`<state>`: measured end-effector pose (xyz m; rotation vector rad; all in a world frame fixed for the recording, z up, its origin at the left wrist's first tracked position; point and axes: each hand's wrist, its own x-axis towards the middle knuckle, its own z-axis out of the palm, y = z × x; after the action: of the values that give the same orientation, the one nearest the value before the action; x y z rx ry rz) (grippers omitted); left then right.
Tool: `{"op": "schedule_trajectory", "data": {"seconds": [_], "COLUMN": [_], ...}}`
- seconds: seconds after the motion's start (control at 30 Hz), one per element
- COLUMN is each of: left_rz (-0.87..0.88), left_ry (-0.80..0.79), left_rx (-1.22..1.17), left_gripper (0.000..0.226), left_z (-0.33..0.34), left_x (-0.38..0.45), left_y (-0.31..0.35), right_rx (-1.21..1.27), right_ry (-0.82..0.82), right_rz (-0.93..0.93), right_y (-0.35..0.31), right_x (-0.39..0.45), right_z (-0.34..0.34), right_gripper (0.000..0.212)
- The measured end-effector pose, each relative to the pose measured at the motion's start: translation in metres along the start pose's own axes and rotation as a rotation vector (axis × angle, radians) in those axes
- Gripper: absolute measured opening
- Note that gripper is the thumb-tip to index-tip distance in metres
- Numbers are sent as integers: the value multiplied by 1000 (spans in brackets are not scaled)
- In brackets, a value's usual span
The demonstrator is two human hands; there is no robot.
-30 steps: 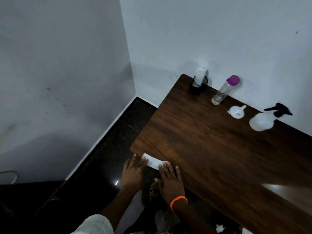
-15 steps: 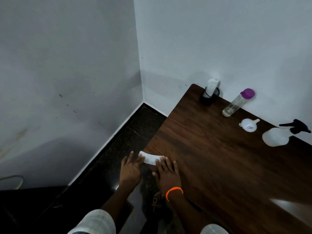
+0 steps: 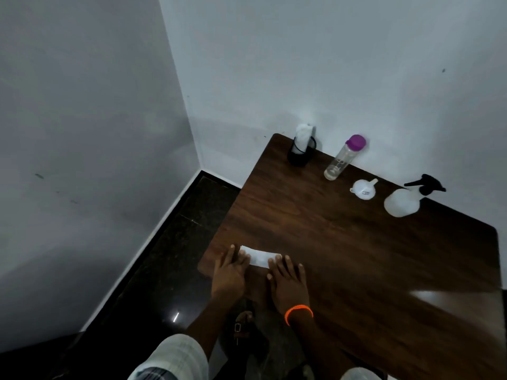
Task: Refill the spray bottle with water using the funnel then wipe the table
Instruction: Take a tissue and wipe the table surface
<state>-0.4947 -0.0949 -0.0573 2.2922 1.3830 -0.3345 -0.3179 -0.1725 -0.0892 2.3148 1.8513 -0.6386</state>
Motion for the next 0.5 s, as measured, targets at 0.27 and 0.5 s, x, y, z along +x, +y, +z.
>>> {"op": "schedule_trajectory", "data": {"seconds": [0.27, 0.5], "left_rz": [225, 367], "left_ry": [-105, -137], "left_rx": [135, 66], "left_gripper": [65, 65], "left_z": [21, 31], "left_x": [-7, -16], "left_y": [61, 95], "right_rx": [-30, 91], "right_ry": [-76, 54], "right_rz": [113, 254], "right_y": [74, 94], "right_x": [-43, -72], "right_z": [0, -7], "right_gripper": [49, 43]}}
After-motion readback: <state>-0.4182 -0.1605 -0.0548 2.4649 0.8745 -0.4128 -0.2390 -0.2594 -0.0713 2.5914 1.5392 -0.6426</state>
